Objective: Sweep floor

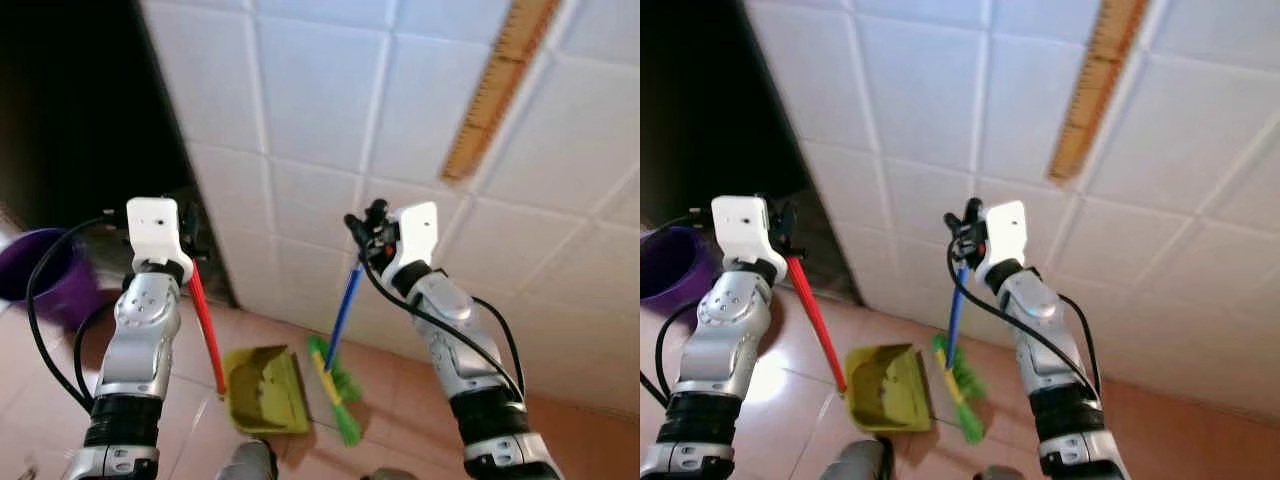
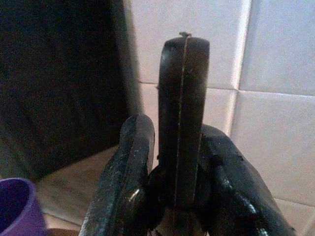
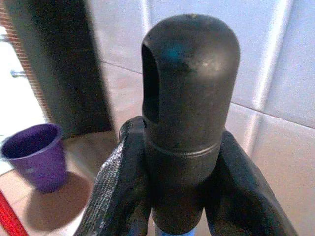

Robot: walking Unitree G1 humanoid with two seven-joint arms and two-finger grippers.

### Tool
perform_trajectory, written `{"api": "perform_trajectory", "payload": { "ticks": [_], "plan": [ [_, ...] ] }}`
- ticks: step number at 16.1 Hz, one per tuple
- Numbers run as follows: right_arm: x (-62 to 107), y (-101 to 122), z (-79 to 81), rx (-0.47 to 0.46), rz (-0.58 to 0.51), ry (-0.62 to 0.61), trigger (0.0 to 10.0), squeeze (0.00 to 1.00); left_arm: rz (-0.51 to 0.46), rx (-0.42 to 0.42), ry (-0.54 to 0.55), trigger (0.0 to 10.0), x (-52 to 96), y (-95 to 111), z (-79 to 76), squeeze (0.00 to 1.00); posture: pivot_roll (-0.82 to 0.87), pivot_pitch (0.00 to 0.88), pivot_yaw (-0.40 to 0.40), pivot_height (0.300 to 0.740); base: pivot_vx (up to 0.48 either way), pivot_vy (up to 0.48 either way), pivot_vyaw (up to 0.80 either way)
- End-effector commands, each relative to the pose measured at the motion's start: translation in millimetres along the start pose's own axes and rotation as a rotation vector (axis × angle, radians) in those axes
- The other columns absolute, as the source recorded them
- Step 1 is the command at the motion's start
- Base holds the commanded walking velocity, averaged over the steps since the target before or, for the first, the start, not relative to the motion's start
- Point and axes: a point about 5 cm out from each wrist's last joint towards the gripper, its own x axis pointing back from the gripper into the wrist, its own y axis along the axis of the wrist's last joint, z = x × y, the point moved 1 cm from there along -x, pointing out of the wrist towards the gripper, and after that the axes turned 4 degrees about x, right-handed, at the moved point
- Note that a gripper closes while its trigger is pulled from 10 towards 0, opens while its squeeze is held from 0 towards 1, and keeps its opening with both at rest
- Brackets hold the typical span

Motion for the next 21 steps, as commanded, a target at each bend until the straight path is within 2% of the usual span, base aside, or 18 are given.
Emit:
{"api": "perform_trajectory", "payload": {
  "ticks": [1, 3, 7, 8, 9, 11, 12, 16, 19, 20, 21],
  "plan": [
    [0.8, 6.4, 3.3, -0.034, -0.032, 0.028, 10.0, 0.00, -0.036, -0.013, 0.000, 10.0, -1.1, 10.8, -4.1, 0.00, -0.01, 0.007, 0.014, 0.740, 0.000, 0.000, 0.76],
    [0.5, 7.2, 7.8, -0.041, -0.034, 0.057, 10.0, 0.00, -0.037, -0.028, 0.057, 10.0, 0.4, 9.6, 1.5, 0.00, -0.01, 0.009, 0.019, 0.740, 0.000, 0.000, 0.77],
    [2.2, 5.2, 11.7, -0.044, -0.024, 0.083, 10.0, 0.00, -0.026, -0.012, 0.070, 10.0, -1.1, 8.8, 5.0, 0.00, -0.01, 0.010, 0.020, 0.740, 0.000, 0.000, 0.77],
    [2.5, 4.9, 12.3, -0.043, -0.022, 0.088, 10.0, 0.00, -0.004, 0.009, 0.031, 10.0, -2.1, 6.9, 2.4, 0.00, -0.01, 0.009, 0.016, 0.740, 0.000, 0.000, 0.76],
    [2.4, 5.7, 13.7, -0.038, -0.022, 0.105, 10.0, 0.00, 0.018, -0.034, -0.069, 10.0, -3.0, 7.0, -3.5, 0.00, -0.01, 0.009, 0.015, 0.740, 0.000, 0.000, 0.77],
    [2.3, 5.7, 13.1, -0.026, -0.020, 0.115, 10.0, 0.00, 0.070, -0.058, -0.174, 10.0, -3.1, 4.2, -11.0, 0.00, 0.00, 0.008, 0.014, 0.740, 0.000, 0.000, 0.76],
    [1.8, 5.3, 11.2, -0.028, -0.018, 0.108, 10.0, 0.00, 0.059, -0.115, -0.236, 10.0, -3.2, 8.8, -16.5, 0.00, 0.01, 0.007, 0.002, 0.740, 0.000, 0.000, 0.76],
    [2.4, 3.5, 15.4, -0.031, -0.005, 0.138, 10.0, 0.00, 0.044, -0.107, -0.280, 10.0, 7.8, 7.9, -30.2, 0.00, 0.03, 0.008, -0.037, 0.740, 0.000, 0.000, 0.77],
    [2.4, 6.7, 15.5, -0.008, -0.015, 0.144, 10.0, 0.00, 0.036, -0.032, -0.126, 10.0, 15.5, 3.1, -18.5, 0.00, 0.01, 0.011, -0.020, 0.740, 0.000, 0.000, 0.77],
    [3.8, 8.2, 12.0, 0.008, -0.020, 0.131, 10.0, 0.00, 0.001, -0.041, -0.063, 10.0, 18.7, 6.2, -9.0, 0.00, 0.00, 0.021, -0.011, 0.740, 0.000, 0.000, 0.64],
    [7.1, 8.1, 6.1, 0.023, -0.020, 0.111, 10.0, 0.00, -0.026, -0.055, 0.026, 10.0, 22.6, 10.2, 7.1, 0.00, 0.01, 0.019, -0.014, 0.740, 0.000, 0.000, 0.46]
  ]
}}
